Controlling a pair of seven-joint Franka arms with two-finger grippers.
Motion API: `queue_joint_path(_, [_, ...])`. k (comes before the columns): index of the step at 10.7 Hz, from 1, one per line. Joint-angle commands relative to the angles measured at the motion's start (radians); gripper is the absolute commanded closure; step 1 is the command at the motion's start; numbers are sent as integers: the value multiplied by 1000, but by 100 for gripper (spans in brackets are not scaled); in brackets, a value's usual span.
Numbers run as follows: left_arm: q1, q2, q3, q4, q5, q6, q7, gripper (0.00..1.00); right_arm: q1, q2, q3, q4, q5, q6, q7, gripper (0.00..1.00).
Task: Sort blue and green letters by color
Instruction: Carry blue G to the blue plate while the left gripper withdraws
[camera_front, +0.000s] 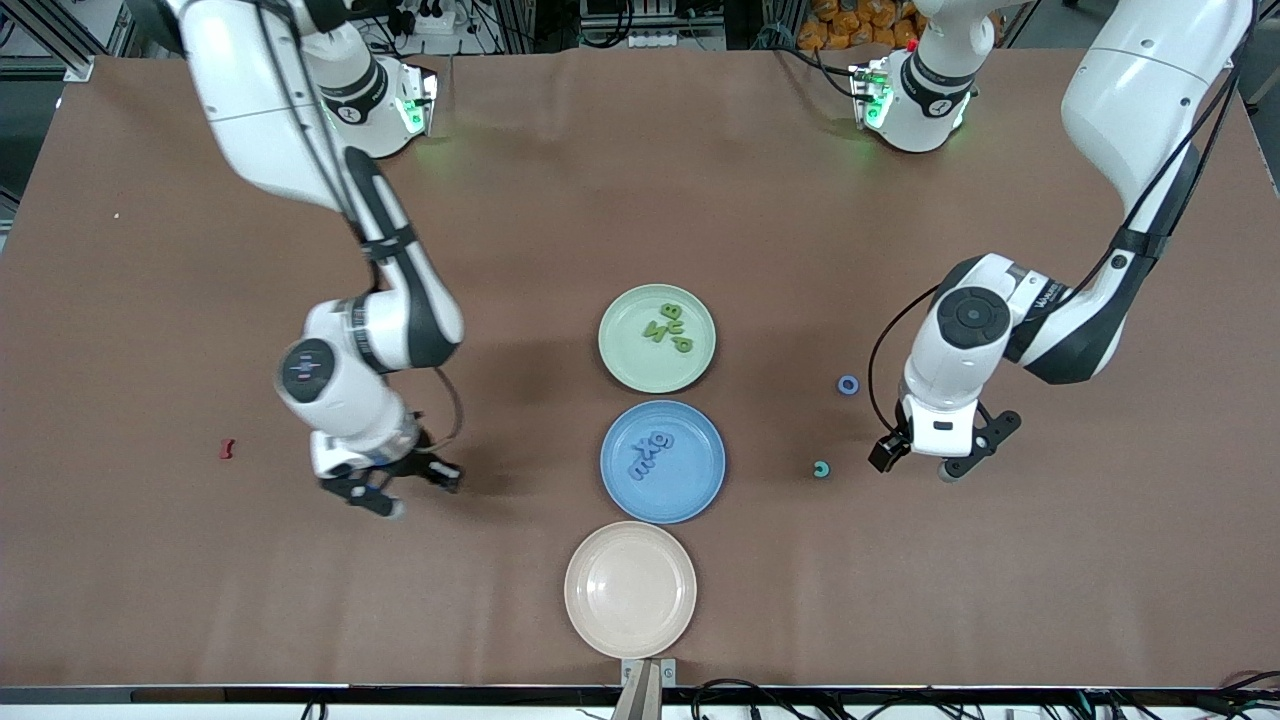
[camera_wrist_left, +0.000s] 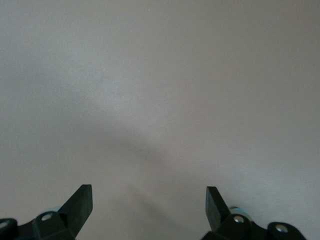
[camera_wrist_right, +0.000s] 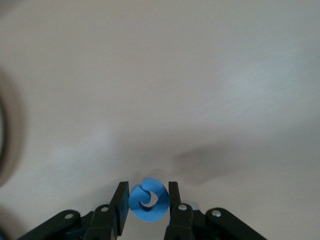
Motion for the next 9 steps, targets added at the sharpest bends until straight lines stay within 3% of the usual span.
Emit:
queue_joint_path(1, [-80,-22,134,2,-170,-16,274,0,70,105,40,160,4,2,89,88])
queue_joint_path(3, [-101,-42,192,-15,-278,-16,434,0,81,136,97,229,2,4,100,88])
queue_joint_path(5, [-127,-80,262,-40,-463,-35,671,0,97,145,143,272,2,4,109,88])
queue_joint_path(6, [-161,-113,316,-46,-552,-79,783,0,113,147,149,284,2,4,111,88])
queue_joint_path(9, [-167,-218,362,-52,-649,-257,950,0,171,171,155,307,2,57,134,81])
